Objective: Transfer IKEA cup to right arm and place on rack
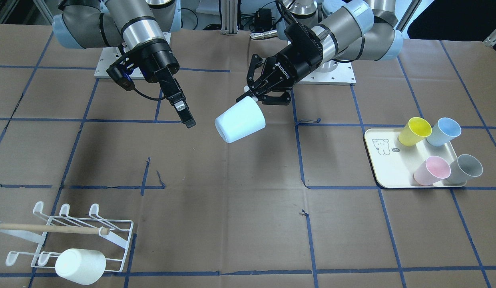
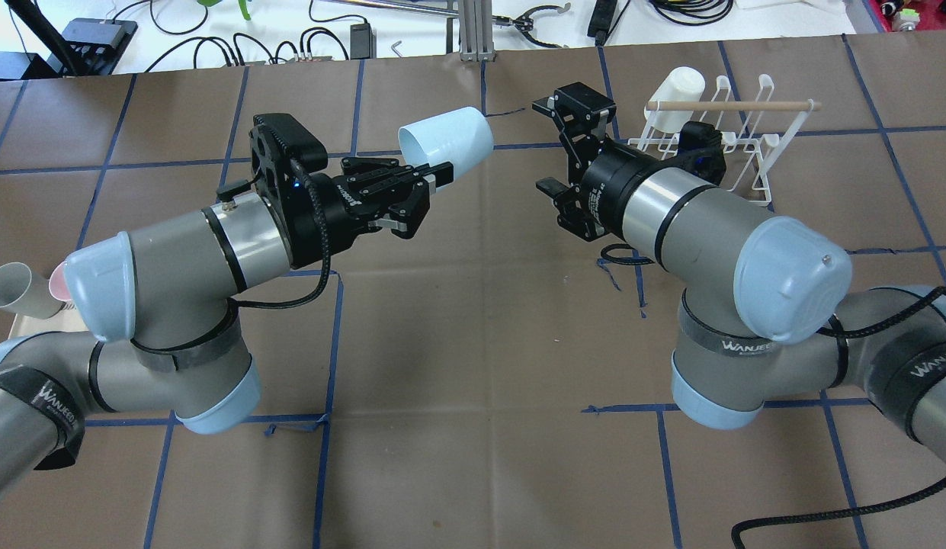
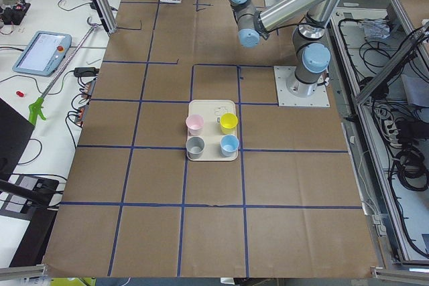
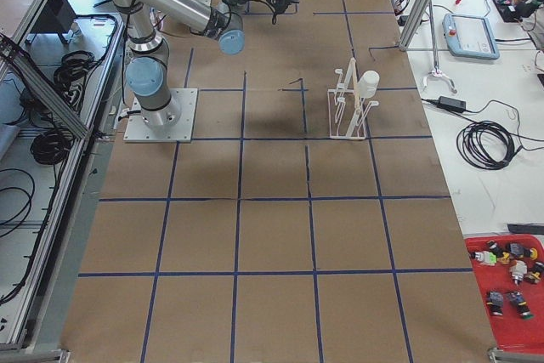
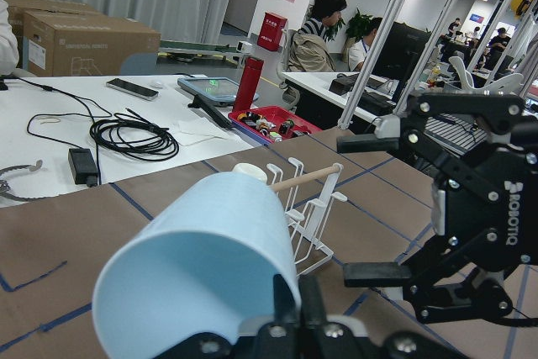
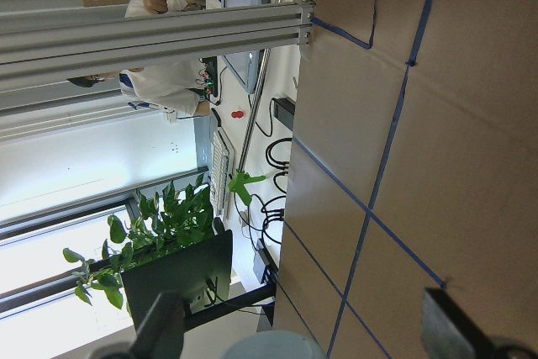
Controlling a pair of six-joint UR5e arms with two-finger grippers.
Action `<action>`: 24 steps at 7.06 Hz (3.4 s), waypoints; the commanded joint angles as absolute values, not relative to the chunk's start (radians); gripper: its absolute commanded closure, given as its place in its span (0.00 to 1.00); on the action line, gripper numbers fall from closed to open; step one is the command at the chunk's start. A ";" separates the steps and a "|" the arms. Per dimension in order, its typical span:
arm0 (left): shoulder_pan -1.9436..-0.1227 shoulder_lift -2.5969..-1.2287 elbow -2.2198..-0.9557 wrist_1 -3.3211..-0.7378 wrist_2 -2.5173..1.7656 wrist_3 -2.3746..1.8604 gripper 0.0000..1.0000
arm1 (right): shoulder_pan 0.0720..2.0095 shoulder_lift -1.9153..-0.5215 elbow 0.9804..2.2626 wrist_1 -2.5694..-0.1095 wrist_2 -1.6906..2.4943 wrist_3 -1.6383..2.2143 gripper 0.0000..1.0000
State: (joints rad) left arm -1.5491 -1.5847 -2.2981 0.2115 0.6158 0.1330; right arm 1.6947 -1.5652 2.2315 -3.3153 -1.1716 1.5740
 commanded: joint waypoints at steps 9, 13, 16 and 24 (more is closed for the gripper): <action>-1.583 -1.578 -2.316 0.227 0.624 0.129 0.97 | 1.824 -1.510 2.159 -3.266 -1.184 1.618 0.01; -1.583 -1.577 -2.315 0.227 0.624 0.129 0.96 | 1.833 -1.485 2.123 -3.263 -1.186 1.611 0.04; -1.583 -1.577 -2.315 0.227 0.626 0.129 0.96 | 1.833 -1.485 2.125 -3.263 -1.183 1.598 0.35; -1.565 -1.571 -2.299 0.227 0.647 0.095 0.01 | 1.832 -1.485 2.122 -3.263 -1.175 1.597 0.67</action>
